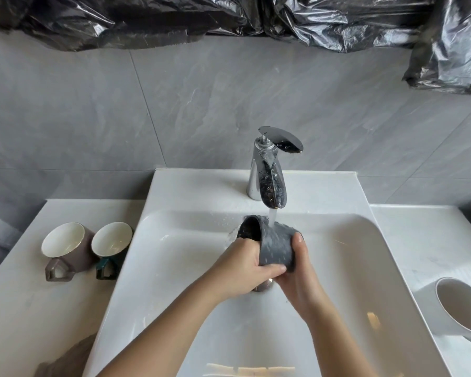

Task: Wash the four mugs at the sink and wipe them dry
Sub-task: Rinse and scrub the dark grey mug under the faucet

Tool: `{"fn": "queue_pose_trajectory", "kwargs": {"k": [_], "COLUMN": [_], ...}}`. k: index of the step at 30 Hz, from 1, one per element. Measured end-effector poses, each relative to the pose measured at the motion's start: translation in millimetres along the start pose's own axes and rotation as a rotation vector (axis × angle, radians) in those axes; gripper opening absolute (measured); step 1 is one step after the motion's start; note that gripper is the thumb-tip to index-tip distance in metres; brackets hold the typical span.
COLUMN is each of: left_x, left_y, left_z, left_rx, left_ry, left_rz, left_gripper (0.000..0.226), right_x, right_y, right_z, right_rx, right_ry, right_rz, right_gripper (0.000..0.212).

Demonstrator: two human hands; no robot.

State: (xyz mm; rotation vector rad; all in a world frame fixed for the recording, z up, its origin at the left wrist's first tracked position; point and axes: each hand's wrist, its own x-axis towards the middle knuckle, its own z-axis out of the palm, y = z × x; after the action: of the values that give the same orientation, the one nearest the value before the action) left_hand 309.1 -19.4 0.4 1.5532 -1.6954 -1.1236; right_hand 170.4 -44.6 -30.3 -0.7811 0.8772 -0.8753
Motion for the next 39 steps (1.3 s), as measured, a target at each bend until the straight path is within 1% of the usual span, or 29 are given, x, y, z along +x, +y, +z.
{"fn": "queue_pose_trajectory", "kwargs": {"k": [2, 3, 5, 7, 9, 11, 12, 15, 16, 18, 19, 20, 21, 22, 23, 25, 26, 27, 28, 29, 30, 31, 32, 34, 36, 38, 39], "left_x": [-1, 0, 2, 3, 3, 3, 3, 2, 2, 2, 2, 1, 0, -2, -5, -9, -9, -8, -6, -5, -5, -4, -5, -7, -7, -7, -5], "left_y": [-1, 0, 4, 11, 16, 18, 16, 8, 6, 1, -2, -7, -13, -19, -20, -20, -18, -17, -16, -14, -11, -10, -9, -5, -4, -2, -2], "left_z": [3, 2, 0, -2, 1, 8, 11, 16, 17, 20, 20, 19, 15, 10, 5, -4, -6, -5, -3, -1, 1, 2, 1, -3, -1, 4, 6], "left_rx": [-0.079, -0.171, -0.344, -0.499, -0.675, -0.769, -0.815, -0.977, -0.984, -0.808, -0.656, -0.494, -0.349, -0.254, -0.228, -0.240, -0.256, -0.290, -0.353, -0.423, -0.516, -0.641, -0.780, -1.011, -1.213, -1.305, -1.333], "left_ry": [-0.008, 0.014, 0.101, 0.177, 0.231, 0.276, 0.311, 0.448, 0.476, 0.538, 0.579, 0.590, 0.556, 0.500, 0.430, 0.272, 0.230, 0.221, 0.243, 0.274, 0.295, 0.281, 0.237, 0.164, 0.078, 0.038, 0.047], "left_rz": [-0.001, -0.009, -0.009, 0.001, -0.023, -0.097, -0.161, -0.380, -0.423, -0.447, -0.391, -0.279, -0.163, -0.096, -0.075, -0.095, -0.103, -0.125, -0.147, -0.177, -0.212, -0.251, -0.304, -0.457, -0.610, -0.696, -0.695], "left_gripper": [0.030, 0.028, 0.020, 0.014, 0.013, 0.014, 0.018, 0.032, 0.038, 0.052, 0.051, 0.043, 0.038, 0.040, 0.042, 0.048, 0.053, 0.056, 0.056, 0.053, 0.051, 0.052, 0.054, 0.055, 0.054, 0.052, 0.050], "right_x": [1, 1, -1, -2, -2, -2, -3, -6, -6, -6, -5, -3, -3, -2, -2, -3, -3, -3, -3, -3, -4, -5, -6, -11, -12, -11, -10], "right_y": [0, 2, 5, 5, 4, 2, 1, -6, -9, -15, -18, -22, -25, -28, -32, -35, -35, -34, -31, -29, -28, -27, -27, -27, -25, -21, -20], "right_z": [0, -1, -3, -3, -5, -5, -4, 0, 1, 3, 3, 2, 2, 2, 2, 3, 4, 4, 5, 4, 3, 2, 0, 0, -1, 3, 7], "right_rx": [-0.094, -0.104, -0.092, -0.111, -0.145, -0.185, -0.231, -0.443, -0.504, -0.572, -0.595, -0.607, -0.612, -0.619, -0.631, -0.658, -0.675, -0.692, -0.707, -0.706, -0.690, -0.660, -0.634, -0.600, -0.590, -0.514, -0.467], "right_ry": [0.003, 0.001, -0.027, -0.021, -0.004, 0.045, 0.075, 0.127, 0.133, 0.140, 0.148, 0.153, 0.146, 0.124, 0.087, 0.009, -0.015, -0.027, -0.025, -0.016, -0.008, -0.014, -0.027, -0.056, -0.039, 0.000, 0.023], "right_rz": [-0.054, -0.073, -0.106, -0.148, -0.180, -0.194, -0.208, -0.254, -0.255, -0.254, -0.259, -0.262, -0.255, -0.239, -0.215, -0.163, -0.154, -0.155, -0.160, -0.172, -0.178, -0.177, -0.175, -0.224, -0.347, -0.432, -0.447], "right_gripper": [0.058, 0.057, 0.062, 0.074, 0.072, 0.066, 0.063, 0.061, 0.062, 0.067, 0.070, 0.072, 0.071, 0.068, 0.066, 0.068, 0.070, 0.070, 0.066, 0.056, 0.041, 0.030, 0.025, 0.024, 0.029, 0.030, 0.028]}}
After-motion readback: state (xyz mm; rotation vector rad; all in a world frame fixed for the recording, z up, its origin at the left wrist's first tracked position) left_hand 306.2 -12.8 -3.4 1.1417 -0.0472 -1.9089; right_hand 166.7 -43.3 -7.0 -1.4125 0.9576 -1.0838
